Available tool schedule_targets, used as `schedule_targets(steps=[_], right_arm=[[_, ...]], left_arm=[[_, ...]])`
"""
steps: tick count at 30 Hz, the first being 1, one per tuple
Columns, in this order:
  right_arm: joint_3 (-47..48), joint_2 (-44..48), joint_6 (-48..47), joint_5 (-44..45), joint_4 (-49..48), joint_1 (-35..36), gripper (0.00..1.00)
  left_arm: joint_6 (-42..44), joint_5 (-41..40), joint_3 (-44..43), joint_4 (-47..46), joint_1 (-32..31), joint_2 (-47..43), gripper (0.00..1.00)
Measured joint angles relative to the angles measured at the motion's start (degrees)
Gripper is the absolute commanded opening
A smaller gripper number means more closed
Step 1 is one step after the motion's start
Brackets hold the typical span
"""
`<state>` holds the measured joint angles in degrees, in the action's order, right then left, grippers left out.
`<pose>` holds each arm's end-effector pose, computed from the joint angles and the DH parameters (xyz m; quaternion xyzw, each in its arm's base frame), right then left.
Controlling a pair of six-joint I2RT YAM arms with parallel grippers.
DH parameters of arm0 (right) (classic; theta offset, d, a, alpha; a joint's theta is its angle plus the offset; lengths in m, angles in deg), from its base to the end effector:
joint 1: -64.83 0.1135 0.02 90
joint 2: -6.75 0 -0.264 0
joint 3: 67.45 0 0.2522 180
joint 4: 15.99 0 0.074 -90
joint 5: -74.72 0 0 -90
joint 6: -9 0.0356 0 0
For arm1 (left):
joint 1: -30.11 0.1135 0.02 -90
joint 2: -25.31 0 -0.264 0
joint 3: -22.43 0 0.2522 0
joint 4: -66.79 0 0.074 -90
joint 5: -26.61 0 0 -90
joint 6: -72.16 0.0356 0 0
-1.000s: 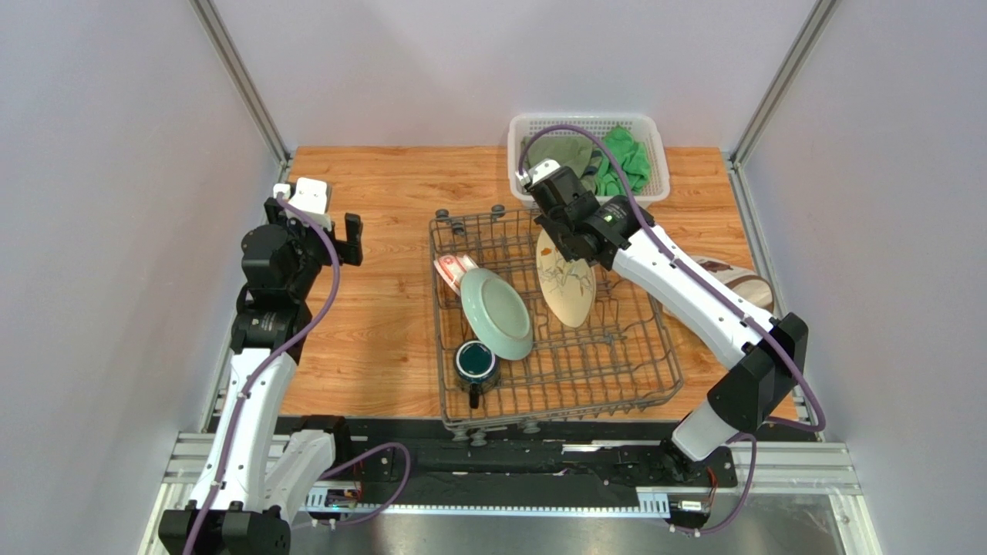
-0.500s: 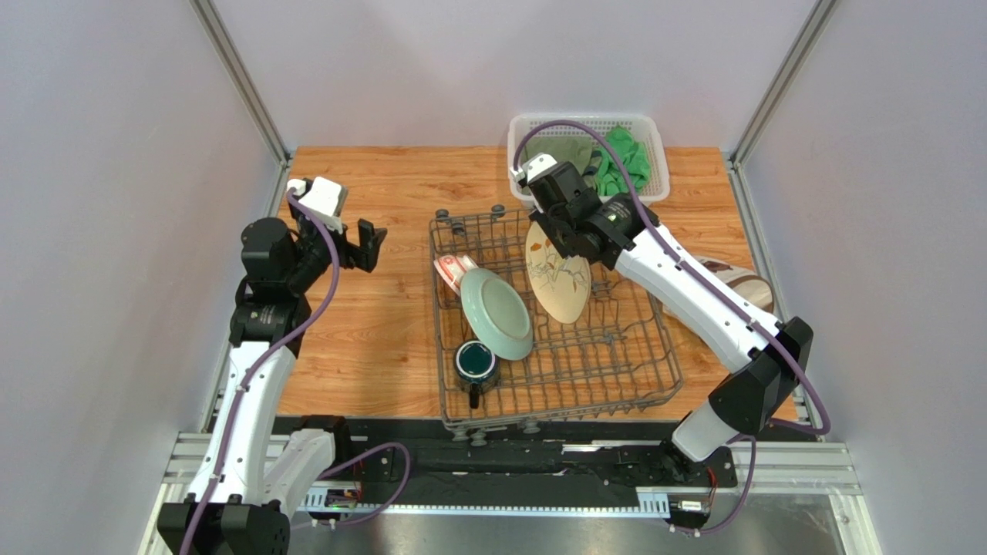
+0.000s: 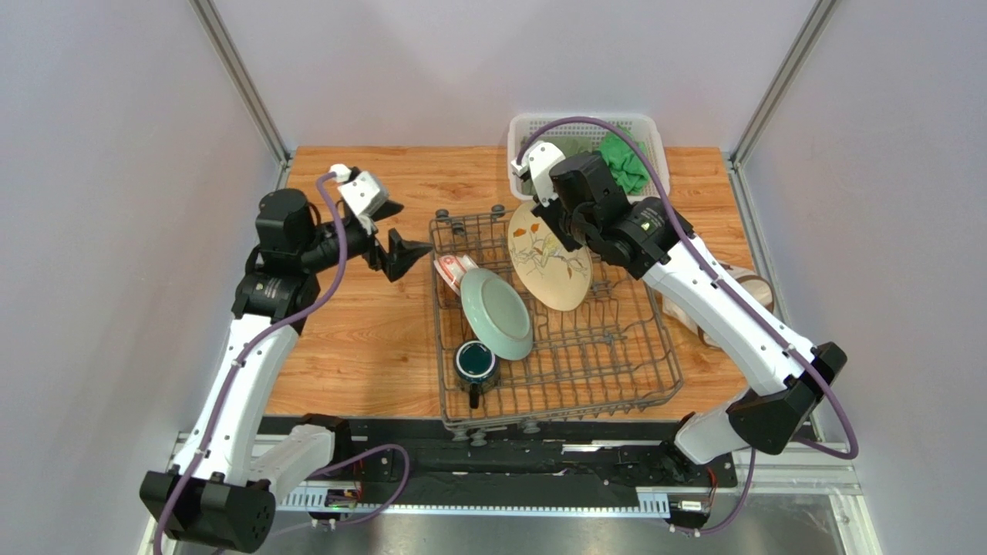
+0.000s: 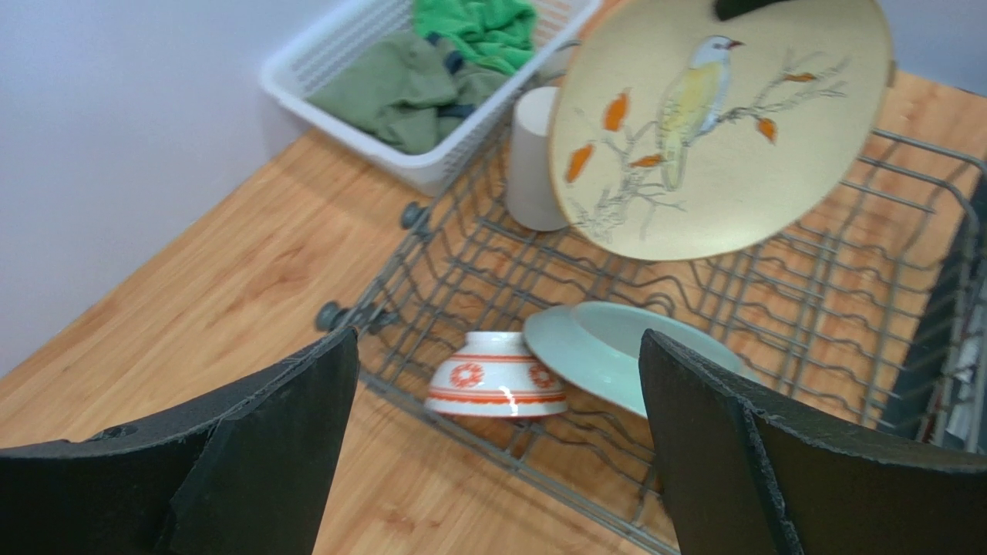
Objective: Unload the mixed dishes from the dish rack
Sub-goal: Pick up the plate from the dish rack, then place the plate at the center of the board.
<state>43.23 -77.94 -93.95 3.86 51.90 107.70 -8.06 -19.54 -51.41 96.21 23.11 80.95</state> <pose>0.2296 0.1972 0.4150 -0.3616 0.8275 -0.0429 0.4274 0.2038 -0.0499 0.3908 0.3390 0.6747 -0.2742 0.5955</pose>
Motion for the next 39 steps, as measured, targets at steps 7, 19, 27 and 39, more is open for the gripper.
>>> schedule_targets(steps=[7,19,27,39], right_arm=[[0.0,1.25,-2.4,-2.82,-1.75,1.99,0.0],[-0.04,5.14,-4.7,-8.35,-2.67,5.53,0.0],[-0.04,5.4,-4.94,-11.32,-2.51,6.56,0.0],[-0.04,6.49,-4.87,-16.39,-2.45,7.76,0.0]], left_arm=[[1.7,1.29,-5.27,3.5,-5.18,7.15,0.99],[4.13,2.82,-6.54,3.74,-11.08,10.82,0.99],[5.75,2.82,-6.51,1.38,-13.64,12.04,0.98],[7.28,5.77,-6.67,1.29,-15.17,16.72,0.84]])
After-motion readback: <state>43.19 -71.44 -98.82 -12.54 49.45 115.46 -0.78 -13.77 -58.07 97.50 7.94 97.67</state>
